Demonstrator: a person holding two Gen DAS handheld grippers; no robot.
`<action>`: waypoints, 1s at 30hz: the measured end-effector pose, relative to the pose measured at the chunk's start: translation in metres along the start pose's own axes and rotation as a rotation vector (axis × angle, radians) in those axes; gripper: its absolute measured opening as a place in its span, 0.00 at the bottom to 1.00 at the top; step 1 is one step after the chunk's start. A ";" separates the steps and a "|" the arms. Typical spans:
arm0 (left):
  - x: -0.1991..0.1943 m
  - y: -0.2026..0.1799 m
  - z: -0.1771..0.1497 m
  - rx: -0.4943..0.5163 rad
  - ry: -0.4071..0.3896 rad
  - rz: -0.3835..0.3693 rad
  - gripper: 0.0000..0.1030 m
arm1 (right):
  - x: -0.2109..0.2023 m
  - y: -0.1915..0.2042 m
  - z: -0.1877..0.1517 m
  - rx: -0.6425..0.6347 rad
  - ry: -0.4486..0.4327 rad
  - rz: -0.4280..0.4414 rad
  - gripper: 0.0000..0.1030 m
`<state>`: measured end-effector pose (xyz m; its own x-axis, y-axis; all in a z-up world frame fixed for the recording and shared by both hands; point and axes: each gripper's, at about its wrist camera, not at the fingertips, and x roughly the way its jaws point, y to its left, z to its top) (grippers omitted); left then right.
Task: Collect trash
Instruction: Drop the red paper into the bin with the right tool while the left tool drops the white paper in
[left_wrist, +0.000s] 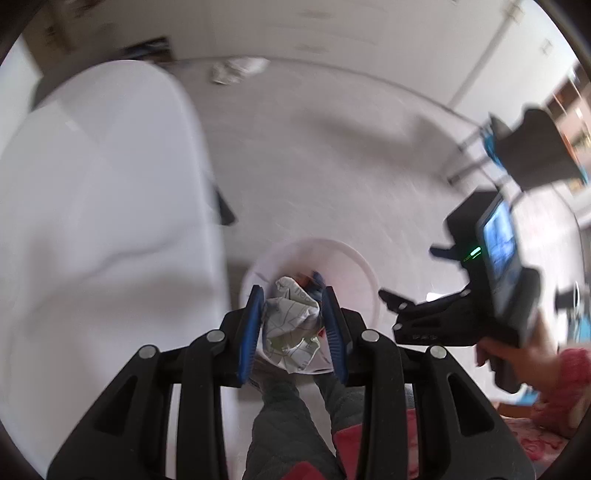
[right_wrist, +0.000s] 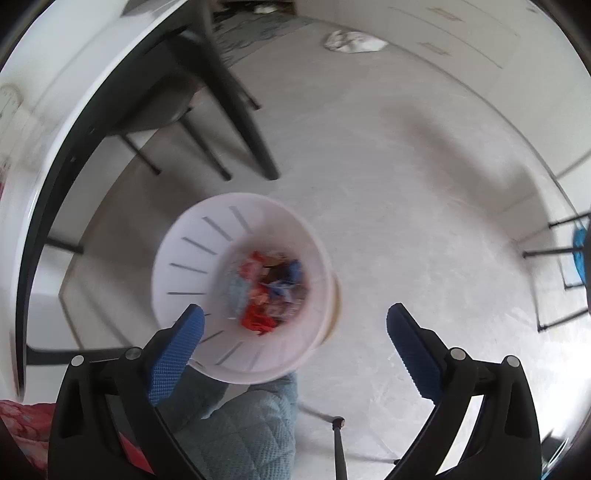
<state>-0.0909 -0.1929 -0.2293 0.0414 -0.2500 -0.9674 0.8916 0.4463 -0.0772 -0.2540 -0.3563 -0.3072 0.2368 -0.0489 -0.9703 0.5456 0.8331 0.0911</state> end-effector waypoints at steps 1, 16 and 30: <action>0.016 -0.010 0.002 0.023 0.029 -0.010 0.31 | -0.004 -0.010 -0.004 0.020 -0.006 -0.013 0.96; 0.150 -0.052 -0.002 0.077 0.247 -0.017 0.31 | 0.000 -0.057 -0.038 0.110 0.041 -0.036 0.96; 0.134 -0.064 0.002 0.065 0.238 -0.085 0.87 | -0.001 -0.068 -0.034 0.131 0.038 -0.064 0.96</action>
<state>-0.1418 -0.2568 -0.3539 -0.1354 -0.0713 -0.9882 0.9147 0.3743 -0.1523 -0.3187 -0.3945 -0.3198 0.1686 -0.0767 -0.9827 0.6593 0.7499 0.0546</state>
